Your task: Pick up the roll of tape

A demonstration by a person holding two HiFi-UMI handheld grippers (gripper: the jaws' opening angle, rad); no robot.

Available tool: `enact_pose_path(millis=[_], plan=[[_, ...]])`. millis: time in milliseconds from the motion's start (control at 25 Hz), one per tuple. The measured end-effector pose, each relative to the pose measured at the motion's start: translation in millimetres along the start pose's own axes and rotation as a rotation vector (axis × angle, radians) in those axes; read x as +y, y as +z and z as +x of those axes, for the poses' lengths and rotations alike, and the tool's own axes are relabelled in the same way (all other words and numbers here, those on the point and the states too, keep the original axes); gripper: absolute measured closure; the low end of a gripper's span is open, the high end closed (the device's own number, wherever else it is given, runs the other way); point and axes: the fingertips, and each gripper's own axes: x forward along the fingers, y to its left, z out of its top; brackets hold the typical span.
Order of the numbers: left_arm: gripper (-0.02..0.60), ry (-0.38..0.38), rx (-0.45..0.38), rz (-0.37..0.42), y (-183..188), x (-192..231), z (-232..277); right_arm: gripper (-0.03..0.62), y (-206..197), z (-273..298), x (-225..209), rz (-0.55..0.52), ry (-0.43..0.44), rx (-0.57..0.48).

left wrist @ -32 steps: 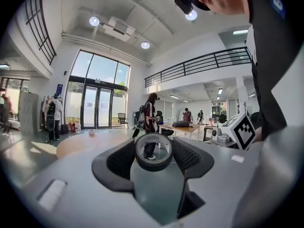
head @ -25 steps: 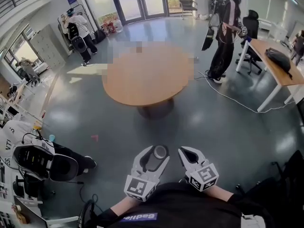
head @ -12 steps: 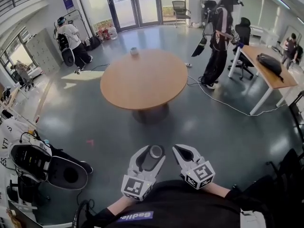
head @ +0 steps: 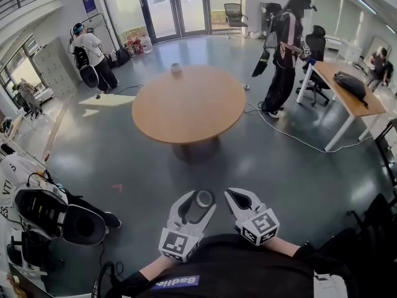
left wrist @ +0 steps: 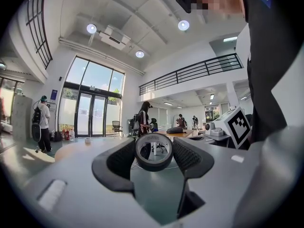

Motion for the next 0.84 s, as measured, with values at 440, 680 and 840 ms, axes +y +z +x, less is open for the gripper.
enact_pose_path(millis=[440, 680, 840], plan=[[0.304, -0.012, -0.010, 0.011, -3, 3, -8, 0.591, -2, 2, 9, -0.005, 0.001, 0.011], [0.304, -0.009, -0.003, 0.013, -1, 3, -5, 0.591, -3, 0, 6, -0.003, -0.005, 0.015], [0.304, -0.016, -0.002, 0.007, -7, -3, -2, 0.591, -6, -4, 3, 0.000, -0.006, 0.014]])
